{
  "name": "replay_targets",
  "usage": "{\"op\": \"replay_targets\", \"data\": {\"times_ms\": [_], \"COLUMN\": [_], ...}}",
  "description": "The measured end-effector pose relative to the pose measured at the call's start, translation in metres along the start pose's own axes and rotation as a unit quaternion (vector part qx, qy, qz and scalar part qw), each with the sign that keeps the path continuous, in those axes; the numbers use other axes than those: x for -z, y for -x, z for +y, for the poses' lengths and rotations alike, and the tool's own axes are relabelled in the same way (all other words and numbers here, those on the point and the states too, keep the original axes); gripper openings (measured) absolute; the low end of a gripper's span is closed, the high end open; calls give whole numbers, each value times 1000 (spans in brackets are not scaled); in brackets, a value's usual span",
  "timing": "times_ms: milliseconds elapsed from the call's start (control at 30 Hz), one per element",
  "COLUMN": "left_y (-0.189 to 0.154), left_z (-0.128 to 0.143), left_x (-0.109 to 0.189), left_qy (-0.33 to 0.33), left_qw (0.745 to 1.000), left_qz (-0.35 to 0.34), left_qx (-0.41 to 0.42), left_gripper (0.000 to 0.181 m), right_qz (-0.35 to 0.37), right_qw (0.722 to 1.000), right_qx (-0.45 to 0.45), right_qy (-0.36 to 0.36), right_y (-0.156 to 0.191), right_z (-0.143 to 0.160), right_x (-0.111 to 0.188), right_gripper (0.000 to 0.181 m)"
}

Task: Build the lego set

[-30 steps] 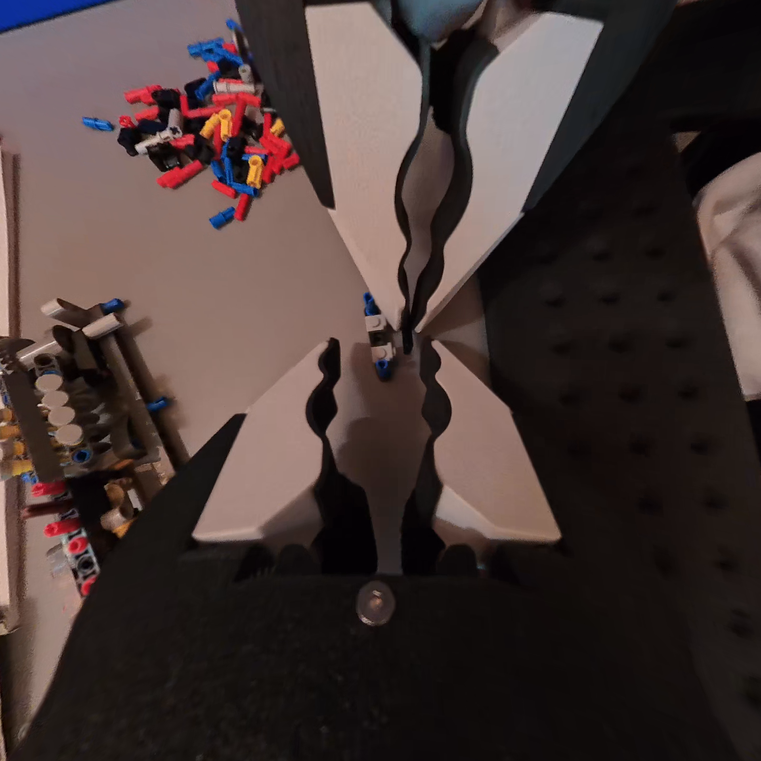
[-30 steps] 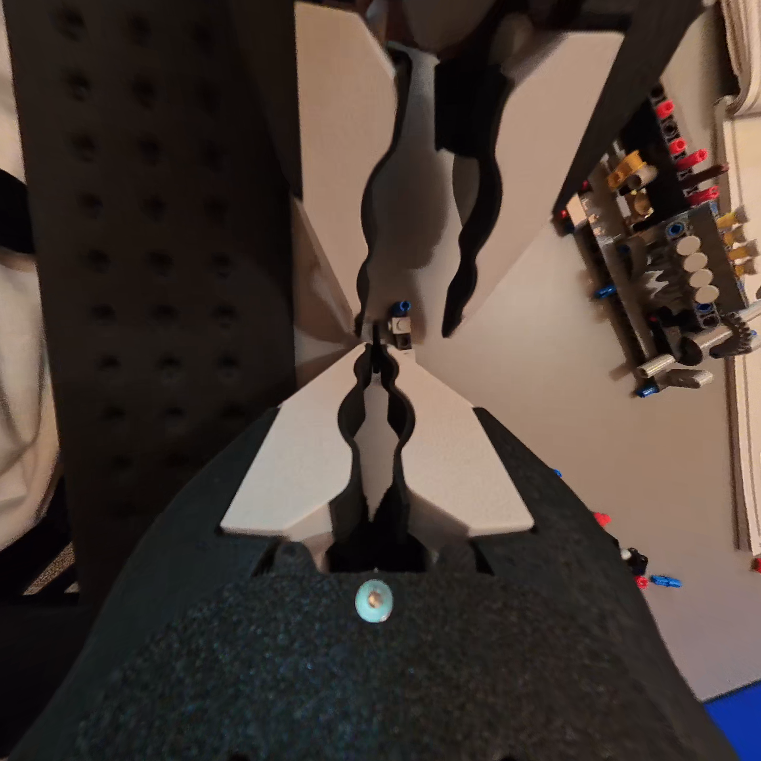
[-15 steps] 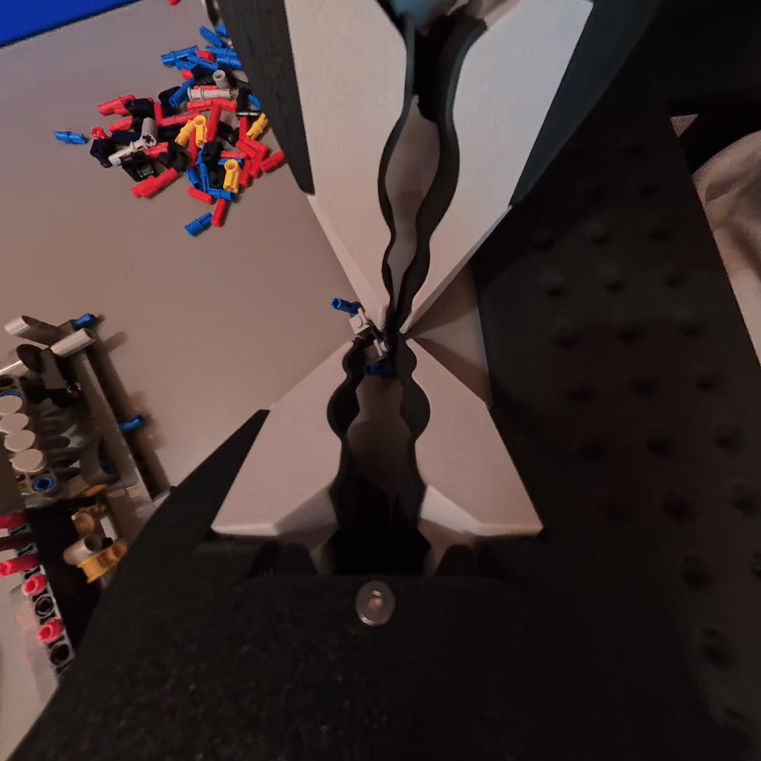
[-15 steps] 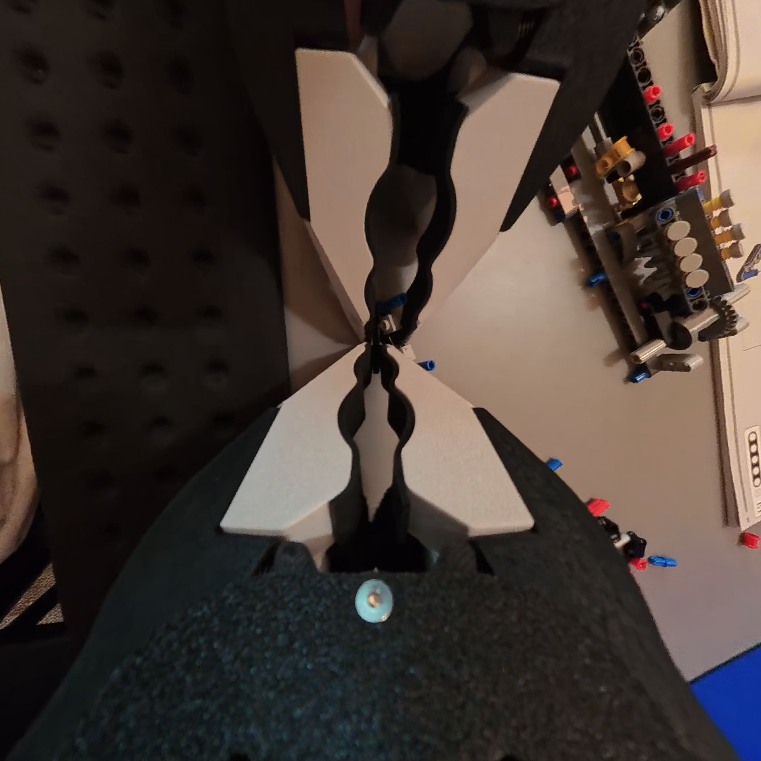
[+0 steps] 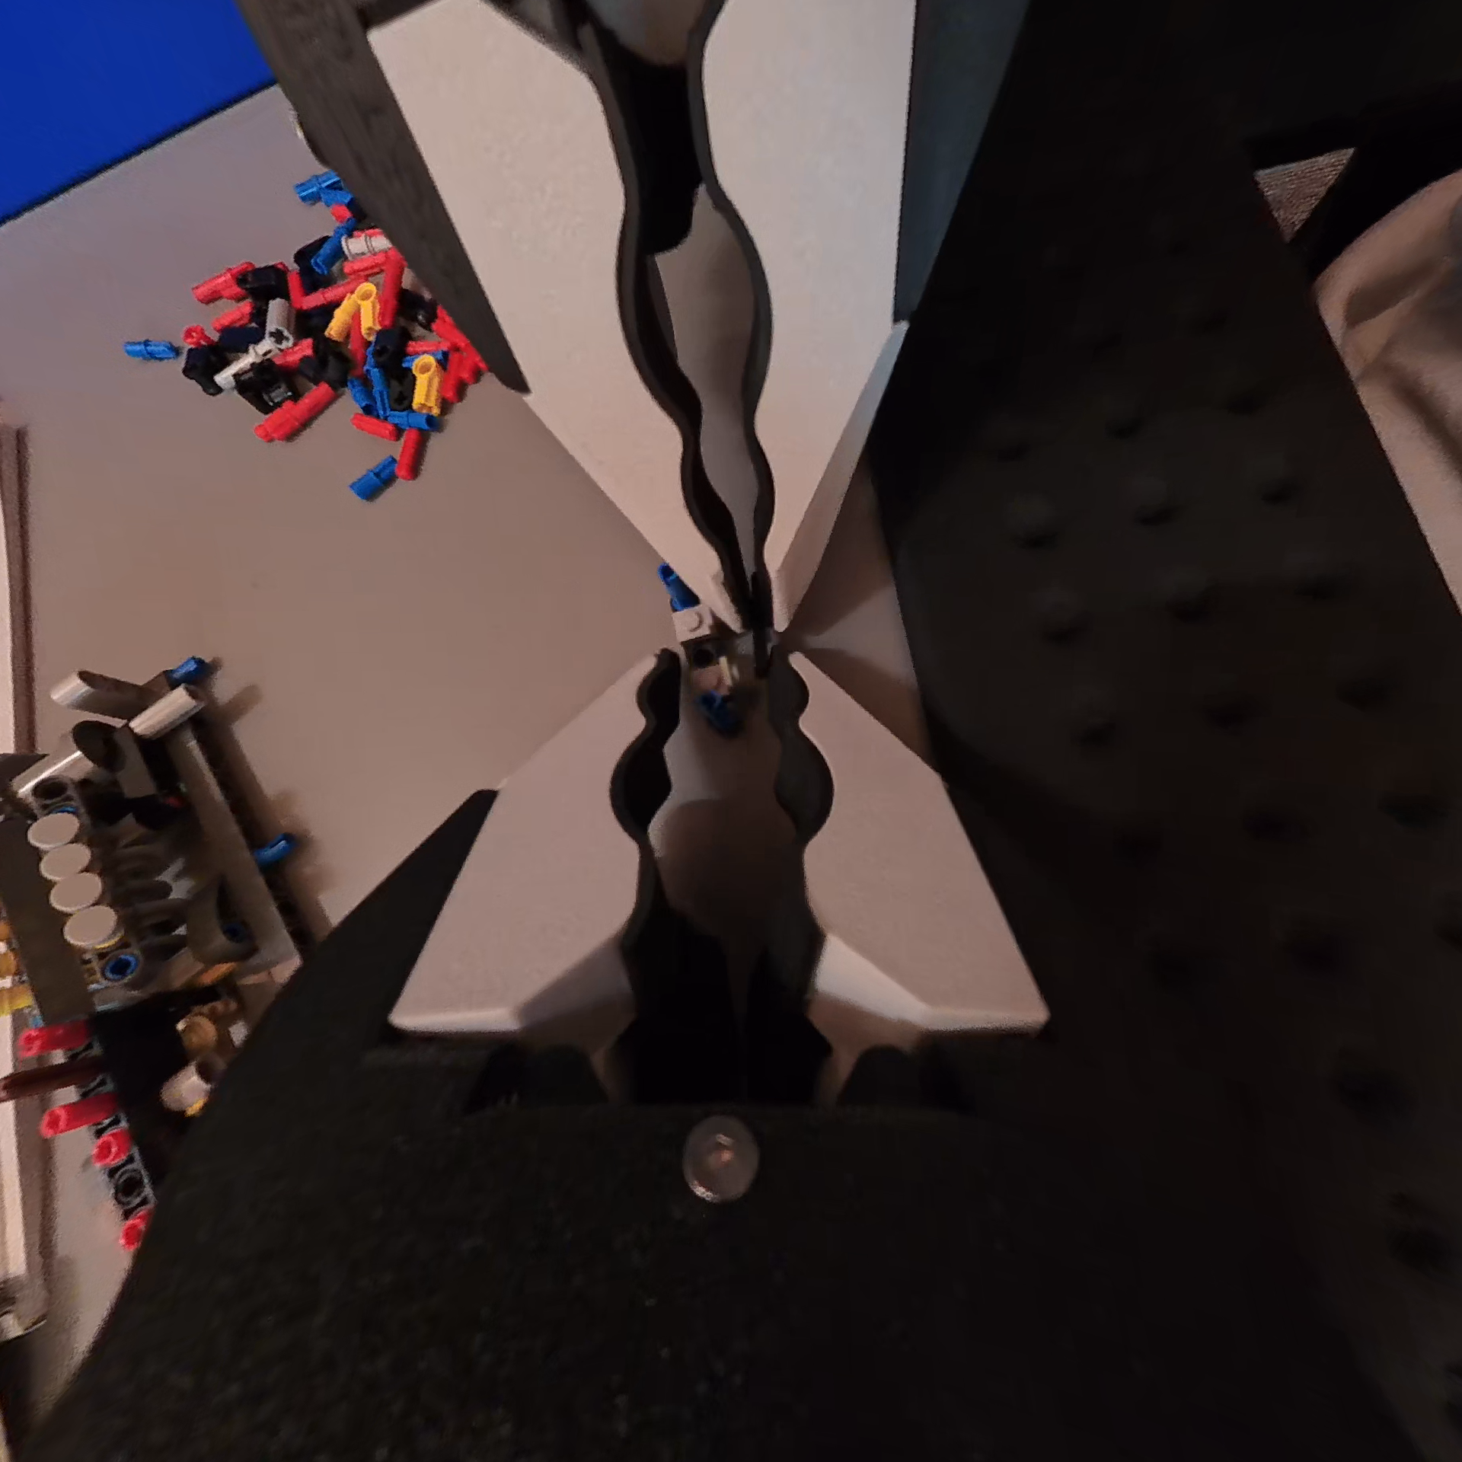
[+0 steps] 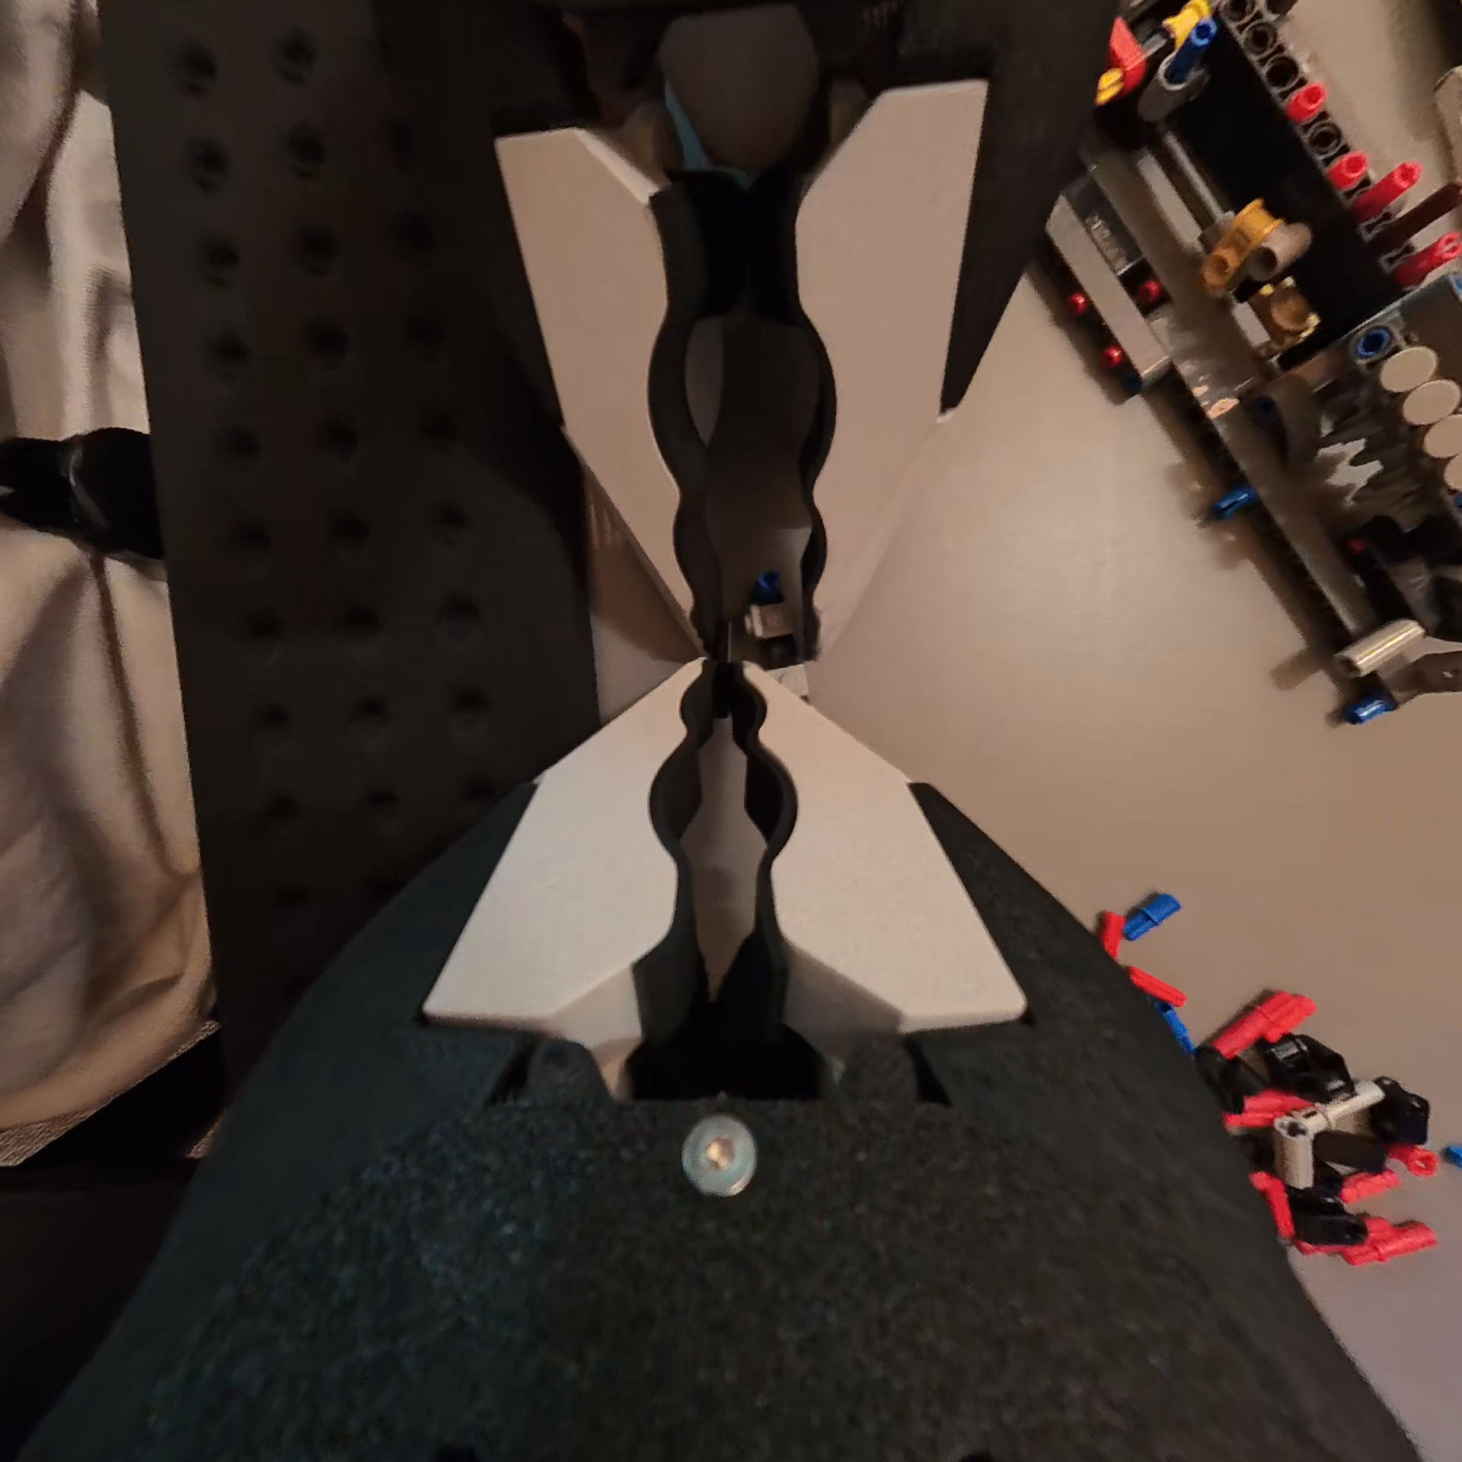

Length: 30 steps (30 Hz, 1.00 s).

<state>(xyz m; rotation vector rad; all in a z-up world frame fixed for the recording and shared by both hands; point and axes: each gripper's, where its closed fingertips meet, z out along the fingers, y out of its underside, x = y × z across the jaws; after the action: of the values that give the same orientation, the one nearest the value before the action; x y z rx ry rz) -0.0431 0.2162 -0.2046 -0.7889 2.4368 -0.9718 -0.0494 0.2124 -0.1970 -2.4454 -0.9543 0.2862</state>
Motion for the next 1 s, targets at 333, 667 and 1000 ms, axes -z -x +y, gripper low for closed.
{"op": "replay_targets", "data": {"times_ms": [333, 667, 1000], "left_y": [-2, -1, -2], "left_z": [0, 1, 3], "left_x": [1, 1, 4], "left_qy": [0, -2, -9], "left_qw": [1000, 1000, 999], "left_qz": [-1, -2, 21], "left_qx": [-6, 3, 35], "left_gripper": [13, 14, 23], "right_qz": [-5, -2, -10], "right_qw": [1000, 1000, 999], "right_qx": [-6, 4, 29], "right_qy": [-8, 18, 35], "right_y": [-1, -2, 3], "right_z": [-7, -5, -4], "right_x": [3, 0, -3], "right_gripper": [1, 2, 2]}}
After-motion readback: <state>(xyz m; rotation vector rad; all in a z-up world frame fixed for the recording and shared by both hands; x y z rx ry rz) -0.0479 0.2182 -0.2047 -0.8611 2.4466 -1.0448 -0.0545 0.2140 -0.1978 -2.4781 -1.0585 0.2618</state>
